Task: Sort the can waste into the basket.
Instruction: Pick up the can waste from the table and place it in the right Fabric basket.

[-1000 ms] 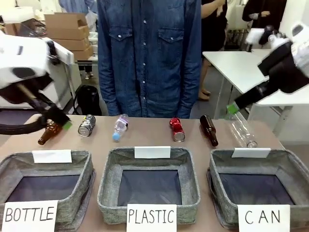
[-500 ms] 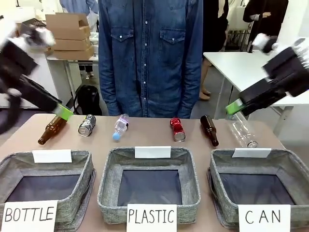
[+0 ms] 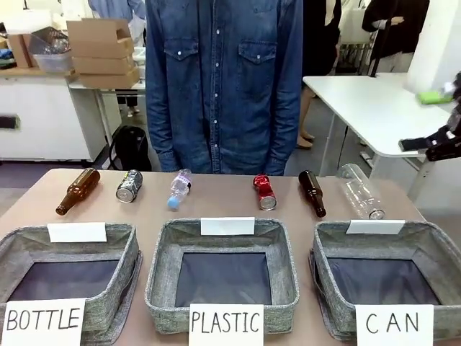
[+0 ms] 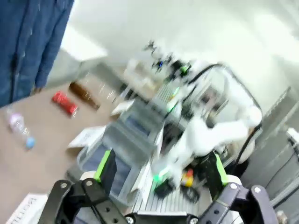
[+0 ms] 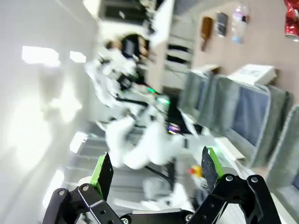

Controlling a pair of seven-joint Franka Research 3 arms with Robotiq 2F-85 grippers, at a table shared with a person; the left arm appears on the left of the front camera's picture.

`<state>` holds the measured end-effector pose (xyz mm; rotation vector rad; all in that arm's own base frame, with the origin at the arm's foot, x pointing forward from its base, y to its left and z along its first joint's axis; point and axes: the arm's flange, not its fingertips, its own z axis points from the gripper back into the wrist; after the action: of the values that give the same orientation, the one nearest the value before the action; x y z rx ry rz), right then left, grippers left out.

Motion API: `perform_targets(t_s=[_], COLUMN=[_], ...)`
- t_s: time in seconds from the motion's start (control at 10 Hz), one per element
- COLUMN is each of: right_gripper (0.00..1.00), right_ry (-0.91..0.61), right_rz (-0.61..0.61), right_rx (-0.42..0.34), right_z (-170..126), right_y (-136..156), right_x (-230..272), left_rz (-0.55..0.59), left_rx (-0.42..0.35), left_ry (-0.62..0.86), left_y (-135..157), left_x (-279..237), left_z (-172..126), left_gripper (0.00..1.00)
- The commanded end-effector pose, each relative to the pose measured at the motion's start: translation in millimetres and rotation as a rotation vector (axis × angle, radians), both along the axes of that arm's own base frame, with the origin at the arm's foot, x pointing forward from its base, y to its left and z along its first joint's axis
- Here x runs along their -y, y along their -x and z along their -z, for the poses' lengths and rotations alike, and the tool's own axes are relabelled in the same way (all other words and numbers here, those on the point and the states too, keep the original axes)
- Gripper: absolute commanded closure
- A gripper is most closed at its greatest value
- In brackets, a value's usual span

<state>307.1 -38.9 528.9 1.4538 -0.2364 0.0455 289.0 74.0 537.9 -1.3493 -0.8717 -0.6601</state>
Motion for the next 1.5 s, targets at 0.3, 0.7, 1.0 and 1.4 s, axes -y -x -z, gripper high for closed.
perform_targets(t_s=[0.3, 0.7, 1.0, 1.4], right_gripper=[0.0, 0.0, 0.0, 0.0], right_ry=[-0.205, -0.205, -0.205, -0.205], right_rz=[0.103, 0.103, 0.103, 0.103], right_rx=[-0.11, -0.11, -0.11, -0.11], right_z=[21.8, 21.8, 21.8, 21.8], right_y=[-36.1, -36.1, -36.1, -36.1], right_x=[-5.6, -5.6, -5.6, -5.6], left_rz=[-0.045, -0.045, -0.045, -0.067], left_rx=[-0.015, -0.015, -0.015, -0.223], left_ry=[0.26, 0.26, 0.26, -0.011], left_y=[-13.8, -13.8, -13.8, -56.3], left_x=[-12.2, -12.2, -12.2, 8.2], left_z=[5.1, 5.1, 5.1, -5.1], left_gripper=[0.0, 0.0, 0.0, 0.0])
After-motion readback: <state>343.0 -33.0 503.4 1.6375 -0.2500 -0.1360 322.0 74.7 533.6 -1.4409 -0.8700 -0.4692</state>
